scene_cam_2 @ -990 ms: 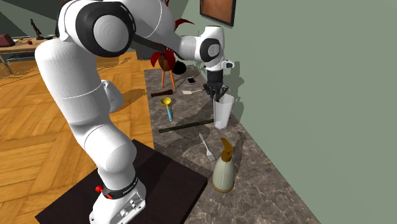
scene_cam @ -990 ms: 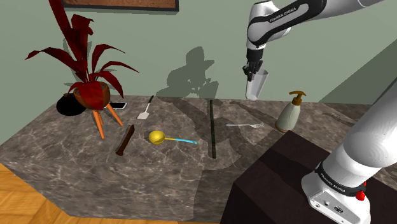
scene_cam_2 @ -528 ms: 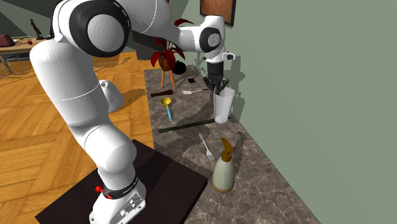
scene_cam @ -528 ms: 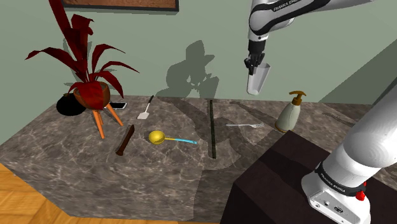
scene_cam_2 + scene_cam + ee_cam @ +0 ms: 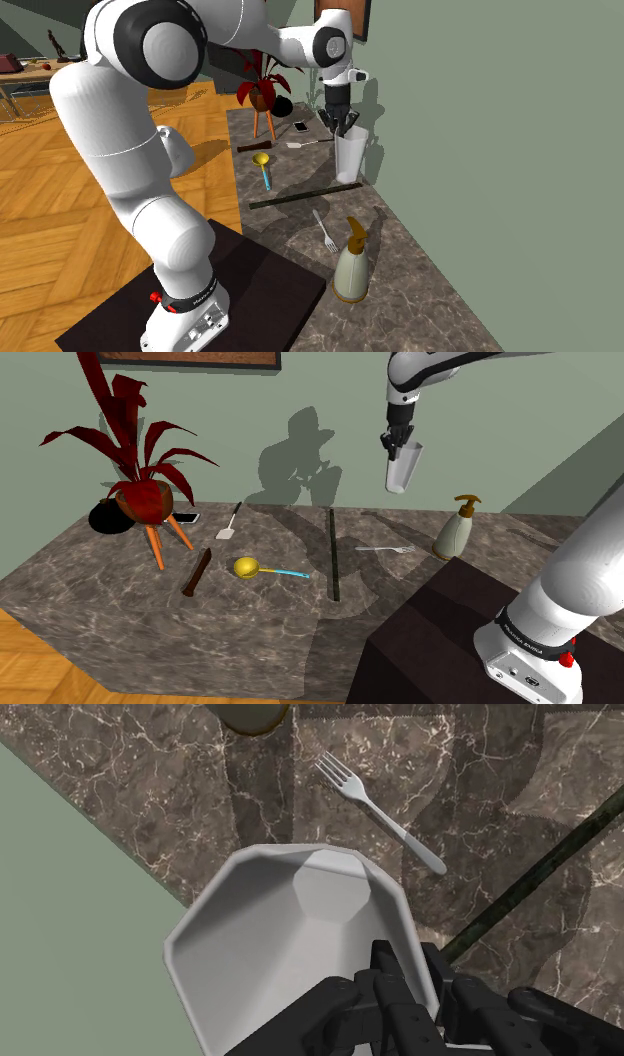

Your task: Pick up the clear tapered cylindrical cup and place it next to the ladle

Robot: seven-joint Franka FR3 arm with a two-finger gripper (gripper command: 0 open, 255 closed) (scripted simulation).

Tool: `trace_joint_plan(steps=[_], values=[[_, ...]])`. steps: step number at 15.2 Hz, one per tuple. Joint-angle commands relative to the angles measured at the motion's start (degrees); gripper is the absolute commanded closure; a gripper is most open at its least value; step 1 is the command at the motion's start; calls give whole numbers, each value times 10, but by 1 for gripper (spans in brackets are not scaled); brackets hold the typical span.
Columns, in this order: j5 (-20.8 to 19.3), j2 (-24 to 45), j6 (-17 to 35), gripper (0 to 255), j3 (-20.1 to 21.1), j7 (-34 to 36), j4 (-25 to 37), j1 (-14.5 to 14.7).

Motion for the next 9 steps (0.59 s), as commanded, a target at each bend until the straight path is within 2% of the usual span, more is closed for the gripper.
trace_joint_plan(steps=[1, 9], values=[[2, 22, 5, 255, 9, 17, 15, 8], [4, 144, 6, 255, 44, 94, 127, 50]])
